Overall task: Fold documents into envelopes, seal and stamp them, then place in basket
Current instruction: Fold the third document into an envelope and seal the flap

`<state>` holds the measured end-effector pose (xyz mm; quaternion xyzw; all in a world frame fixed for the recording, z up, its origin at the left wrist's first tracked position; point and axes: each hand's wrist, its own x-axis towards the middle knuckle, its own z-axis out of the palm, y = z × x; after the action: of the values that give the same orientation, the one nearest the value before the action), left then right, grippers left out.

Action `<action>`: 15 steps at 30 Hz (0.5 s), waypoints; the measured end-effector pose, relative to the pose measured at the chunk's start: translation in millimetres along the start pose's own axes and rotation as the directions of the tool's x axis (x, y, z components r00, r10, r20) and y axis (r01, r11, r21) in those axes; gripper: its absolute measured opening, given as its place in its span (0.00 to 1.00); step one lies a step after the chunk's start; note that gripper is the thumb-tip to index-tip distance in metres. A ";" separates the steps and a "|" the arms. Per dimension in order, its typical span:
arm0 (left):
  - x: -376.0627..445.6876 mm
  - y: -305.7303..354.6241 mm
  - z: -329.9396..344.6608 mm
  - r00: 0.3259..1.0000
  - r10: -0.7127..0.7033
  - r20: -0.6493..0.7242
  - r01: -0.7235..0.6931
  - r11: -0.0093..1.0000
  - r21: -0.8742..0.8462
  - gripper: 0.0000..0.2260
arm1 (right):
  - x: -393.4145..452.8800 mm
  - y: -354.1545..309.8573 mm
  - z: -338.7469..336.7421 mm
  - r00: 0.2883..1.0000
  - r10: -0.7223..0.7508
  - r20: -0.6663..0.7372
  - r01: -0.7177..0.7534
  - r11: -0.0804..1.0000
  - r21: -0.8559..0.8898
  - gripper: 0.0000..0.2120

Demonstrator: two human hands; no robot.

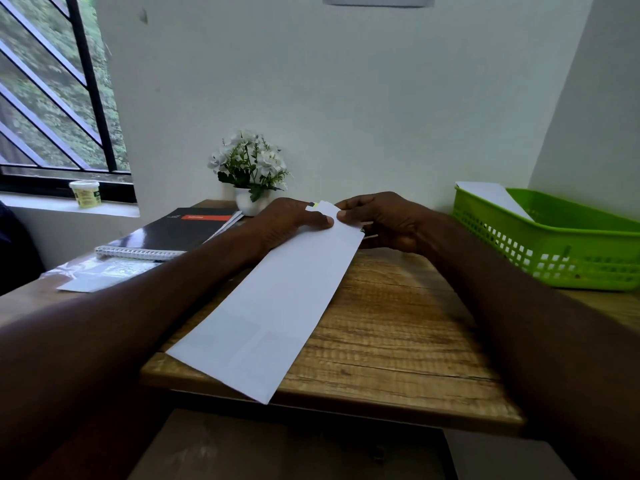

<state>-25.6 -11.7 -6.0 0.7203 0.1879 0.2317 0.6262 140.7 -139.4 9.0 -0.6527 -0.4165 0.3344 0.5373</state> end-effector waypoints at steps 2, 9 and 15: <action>0.1 -0.9 -1.3 1.000 -0.007 0.012 0.008 1.000 -0.016 0.13 | 1.7 0.3 0.0 1.000 -0.004 -0.026 0.005 1.000 0.020 0.11; -1.7 -2.0 -2.4 0.990 -0.113 0.083 0.123 0.984 -0.129 0.14 | 7.0 2.7 -4.4 0.994 0.038 -0.101 -0.025 0.992 0.124 0.13; -0.4 -2.3 -4.8 0.989 -0.128 0.075 0.136 0.985 -0.108 0.16 | 7.9 5.0 -6.3 0.993 0.075 -0.090 -0.060 0.986 0.154 0.15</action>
<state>-28.7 -7.7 -7.8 0.6773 0.2003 0.1754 0.6859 150.6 -135.3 5.4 -0.6392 -0.3415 0.3513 0.5928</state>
